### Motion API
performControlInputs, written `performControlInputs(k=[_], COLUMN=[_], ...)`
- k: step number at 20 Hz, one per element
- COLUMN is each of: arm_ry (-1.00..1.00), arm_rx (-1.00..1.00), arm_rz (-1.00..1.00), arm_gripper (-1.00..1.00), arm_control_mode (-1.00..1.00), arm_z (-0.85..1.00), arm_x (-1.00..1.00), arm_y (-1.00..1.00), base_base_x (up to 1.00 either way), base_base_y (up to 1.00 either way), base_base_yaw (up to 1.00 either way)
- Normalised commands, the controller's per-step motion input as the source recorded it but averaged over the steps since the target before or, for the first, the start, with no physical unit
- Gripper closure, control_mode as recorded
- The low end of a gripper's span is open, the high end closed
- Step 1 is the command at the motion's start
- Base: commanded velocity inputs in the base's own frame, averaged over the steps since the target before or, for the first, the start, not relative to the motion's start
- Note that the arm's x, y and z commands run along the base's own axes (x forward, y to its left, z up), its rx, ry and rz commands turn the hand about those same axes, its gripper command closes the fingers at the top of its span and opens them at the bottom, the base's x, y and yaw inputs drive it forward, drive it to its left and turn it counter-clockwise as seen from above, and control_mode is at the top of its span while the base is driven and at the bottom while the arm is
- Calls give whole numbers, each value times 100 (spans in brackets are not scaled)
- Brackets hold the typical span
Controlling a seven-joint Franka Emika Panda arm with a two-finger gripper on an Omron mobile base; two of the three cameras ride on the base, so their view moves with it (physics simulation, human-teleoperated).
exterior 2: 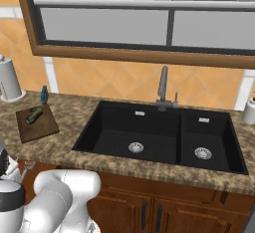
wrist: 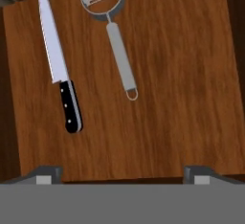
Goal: Place the appropriate cutting tool for cutting the cucumber skin on the cutting board.
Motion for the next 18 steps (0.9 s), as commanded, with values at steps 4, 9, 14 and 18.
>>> performControlInputs(k=[4, 9, 14, 18], arm_ry=[3, 0, 0, 0], arm_rx=[-3, -4, -4, -3], arm_rz=[0, 0, 0, 3], arm_gripper=[-100, -100, -100, -100], arm_control_mode=[-100, -100, -100, -100], arm_z=[-33, -23, -8, -11], arm_x=[-26, -8, -15, -44], arm_y=[19, 0, 0, 0], base_base_x=[0, 0, 0, 0], base_base_y=[0, 0, 0, 0], base_base_yaw=[0, 0, 0, 0])
